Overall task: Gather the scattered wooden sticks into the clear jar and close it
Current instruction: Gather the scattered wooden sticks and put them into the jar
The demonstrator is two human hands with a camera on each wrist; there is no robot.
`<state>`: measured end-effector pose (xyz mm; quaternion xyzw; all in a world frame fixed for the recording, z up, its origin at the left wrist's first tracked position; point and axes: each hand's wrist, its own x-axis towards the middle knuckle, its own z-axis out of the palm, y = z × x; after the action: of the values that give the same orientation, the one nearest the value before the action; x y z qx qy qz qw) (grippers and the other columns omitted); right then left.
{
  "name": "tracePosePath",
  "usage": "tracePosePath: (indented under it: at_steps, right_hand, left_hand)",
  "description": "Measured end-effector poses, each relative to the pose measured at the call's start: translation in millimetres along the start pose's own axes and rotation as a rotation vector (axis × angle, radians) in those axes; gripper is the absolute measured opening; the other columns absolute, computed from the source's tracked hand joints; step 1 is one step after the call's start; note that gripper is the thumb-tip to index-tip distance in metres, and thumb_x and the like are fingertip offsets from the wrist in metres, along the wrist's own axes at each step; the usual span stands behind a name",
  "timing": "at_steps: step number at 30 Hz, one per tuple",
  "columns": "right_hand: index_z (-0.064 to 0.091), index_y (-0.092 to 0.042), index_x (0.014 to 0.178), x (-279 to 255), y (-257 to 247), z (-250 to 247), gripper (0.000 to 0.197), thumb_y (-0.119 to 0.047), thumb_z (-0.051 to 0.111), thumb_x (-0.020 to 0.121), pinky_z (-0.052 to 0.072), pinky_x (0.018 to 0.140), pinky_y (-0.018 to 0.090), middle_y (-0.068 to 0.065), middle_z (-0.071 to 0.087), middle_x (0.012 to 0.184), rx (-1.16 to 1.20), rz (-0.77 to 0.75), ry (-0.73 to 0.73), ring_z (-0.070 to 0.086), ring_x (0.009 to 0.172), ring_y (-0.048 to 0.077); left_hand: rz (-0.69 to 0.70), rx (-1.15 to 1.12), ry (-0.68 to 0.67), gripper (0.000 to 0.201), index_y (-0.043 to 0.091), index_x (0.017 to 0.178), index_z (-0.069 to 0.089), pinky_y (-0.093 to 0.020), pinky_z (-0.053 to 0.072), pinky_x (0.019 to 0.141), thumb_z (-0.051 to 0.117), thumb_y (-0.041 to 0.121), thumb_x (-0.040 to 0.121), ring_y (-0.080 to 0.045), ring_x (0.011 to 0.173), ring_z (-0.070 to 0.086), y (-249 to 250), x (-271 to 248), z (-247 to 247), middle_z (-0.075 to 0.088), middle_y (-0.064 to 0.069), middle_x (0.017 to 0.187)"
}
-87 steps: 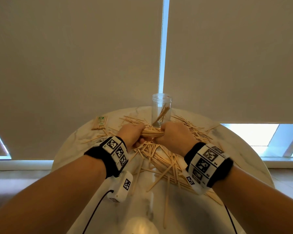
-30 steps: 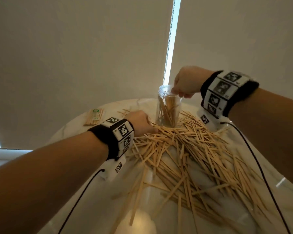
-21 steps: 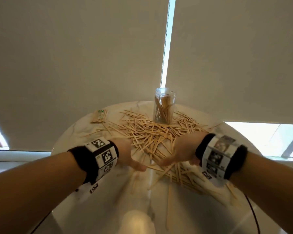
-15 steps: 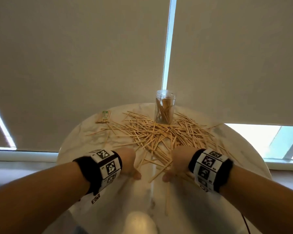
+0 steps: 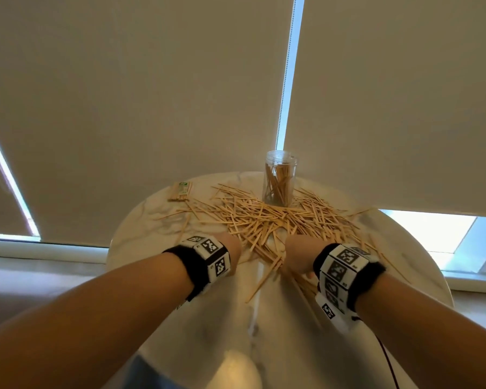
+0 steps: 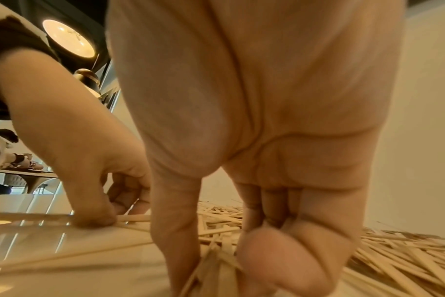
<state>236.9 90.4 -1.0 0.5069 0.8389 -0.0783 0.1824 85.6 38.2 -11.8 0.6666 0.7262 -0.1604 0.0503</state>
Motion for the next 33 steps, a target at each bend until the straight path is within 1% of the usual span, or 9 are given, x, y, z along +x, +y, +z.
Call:
tracePosePath:
  at_steps: [4, 8, 12, 17, 20, 25, 29, 31, 33]
  right_hand:
    - [0.069, -0.003, 0.113, 6, 0, 10, 0.034, -0.031, 0.063, 0.095, 0.055, 0.081, 0.031, 0.008, 0.067, 0.100, 0.005, 0.007, 0.078, 0.063, 0.089, 0.023]
    - [0.068, -0.003, 0.111, 6, -1, 12, 0.027, -0.024, 0.061, 0.096, 0.054, 0.074, 0.030, 0.004, 0.059, 0.084, -0.010, 0.013, 0.092, 0.058, 0.080, 0.021]
    - [0.054, 0.001, 0.130, 9, 2, 10, 0.039, -0.019, 0.057, 0.096, 0.046, 0.061, 0.025, 0.001, 0.052, 0.075, 0.005, 0.000, 0.109, 0.054, 0.075, 0.020]
    - [0.060, -0.010, 0.085, 2, 15, -6, 0.017, -0.021, 0.054, 0.097, 0.040, 0.054, 0.024, 0.001, 0.051, 0.068, 0.088, 0.010, 0.085, 0.049, 0.062, 0.016]
    - [0.074, -0.005, 0.099, 2, 28, -16, 0.028, -0.029, 0.060, 0.095, 0.046, 0.061, 0.026, 0.003, 0.066, 0.075, 0.158, 0.031, 0.070, 0.059, 0.067, 0.016]
    - [0.076, -0.016, 0.089, -2, 35, -34, 0.021, -0.031, 0.064, 0.095, 0.054, 0.067, 0.026, 0.000, 0.075, 0.081, 0.470, -0.017, 0.205, 0.067, 0.070, 0.011]
    - [0.075, -0.018, 0.089, 1, 27, -41, 0.020, -0.032, 0.063, 0.096, 0.056, 0.071, 0.027, -0.002, 0.075, 0.081, 0.661, -0.076, 0.303, 0.070, 0.073, 0.010]
    - [0.075, -0.016, 0.088, 3, 21, -42, 0.021, -0.029, 0.061, 0.097, 0.054, 0.062, 0.023, -0.001, 0.074, 0.078, 0.694, -0.116, 0.338, 0.068, 0.067, 0.009]
    - [0.074, -0.014, 0.087, 8, 12, -41, 0.021, -0.023, 0.059, 0.097, 0.055, 0.063, 0.026, 0.002, 0.074, 0.077, 0.689, -0.149, 0.370, 0.068, 0.066, 0.011]
  left_hand:
    - [0.010, 0.011, 0.039, 0.033, 0.001, 0.132, 0.056, -0.032, 0.046, 0.095, 0.043, 0.014, 0.104, -0.028, 0.124, 0.056, 3, 5, 6, 0.058, -0.014, 0.135]
    - [-0.002, -0.042, -0.001, 0.035, 0.001, 0.135, 0.054, -0.032, 0.043, 0.099, 0.044, 0.013, 0.104, -0.028, 0.127, 0.053, -1, 7, 8, 0.055, -0.015, 0.138]
    - [-0.016, -0.078, -0.046, 0.037, -0.002, 0.138, 0.049, -0.031, 0.041, 0.099, 0.040, 0.009, 0.105, -0.029, 0.128, 0.051, -5, 9, 6, 0.051, -0.017, 0.142]
    - [-0.098, -0.203, -0.004, 0.031, -0.001, 0.127, 0.056, -0.027, 0.038, 0.070, 0.040, 0.009, 0.104, -0.023, 0.091, 0.052, -12, 4, -4, 0.057, -0.012, 0.101]
    - [-0.147, -0.464, 0.083, 0.034, -0.007, 0.119, 0.060, -0.031, 0.038, 0.070, 0.034, 0.008, 0.104, -0.023, 0.083, 0.048, -22, 14, -7, 0.050, -0.012, 0.093]
    - [-0.156, -0.935, 0.263, 0.058, 0.005, 0.081, 0.054, -0.031, 0.047, 0.066, 0.028, 0.051, 0.104, -0.025, 0.064, 0.055, -18, 27, -14, 0.058, -0.013, 0.079]
    - [-0.162, -1.230, 0.338, 0.082, 0.002, 0.113, 0.059, -0.042, 0.051, 0.096, 0.035, 0.076, 0.089, -0.033, 0.101, 0.064, -5, 32, -23, 0.066, -0.016, 0.103]
    - [-0.143, -1.321, 0.328, 0.097, 0.008, 0.112, 0.060, -0.047, 0.048, 0.100, 0.036, 0.093, 0.070, -0.029, 0.104, 0.062, 2, 33, -27, 0.065, -0.013, 0.112]
    - [-0.077, -1.420, 0.316, 0.088, 0.015, 0.097, 0.063, -0.049, 0.050, 0.097, 0.045, 0.094, 0.064, -0.025, 0.096, 0.061, 9, 35, -30, 0.066, -0.008, 0.105]
